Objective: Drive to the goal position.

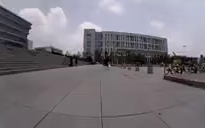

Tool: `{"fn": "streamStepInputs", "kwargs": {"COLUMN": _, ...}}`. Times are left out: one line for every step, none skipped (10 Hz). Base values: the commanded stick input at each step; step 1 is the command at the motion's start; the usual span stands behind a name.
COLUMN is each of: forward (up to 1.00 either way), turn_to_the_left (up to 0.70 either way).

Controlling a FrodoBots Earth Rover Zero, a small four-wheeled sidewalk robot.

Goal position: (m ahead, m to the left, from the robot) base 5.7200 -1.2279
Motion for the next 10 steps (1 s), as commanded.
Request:
{"fn": "streamStepInputs", "kwargs": {"forward": 0.7, "turn_to_the_left": -0.04}}
{"fn": "streamStepInputs", "kwargs": {"forward": 0.7, "turn_to_the_left": -0.1}}
{"fn": "streamStepInputs", "kwargs": {"forward": 0.7, "turn_to_the_left": -0.14}}
{"fn": "streamStepInputs", "kwargs": {"forward": 0.7, "turn_to_the_left": -0.14}}
{"fn": "streamStepInputs", "kwargs": {"forward": 0.7, "turn_to_the_left": -0.14}}
{"fn": "streamStepInputs", "kwargs": {"forward": 0.7, "turn_to_the_left": -0.14}}
{"fn": "streamStepInputs", "kwargs": {"forward": 0.7, "turn_to_the_left": -0.14}}
{"fn": "streamStepInputs", "kwargs": {"forward": 0.7, "turn_to_the_left": -0.1}}
{"fn": "streamStepInputs", "kwargs": {"forward": 0.7, "turn_to_the_left": -0.03}}
{"fn": "streamStepInputs", "kwargs": {"forward": 0.7, "turn_to_the_left": 0.0}}
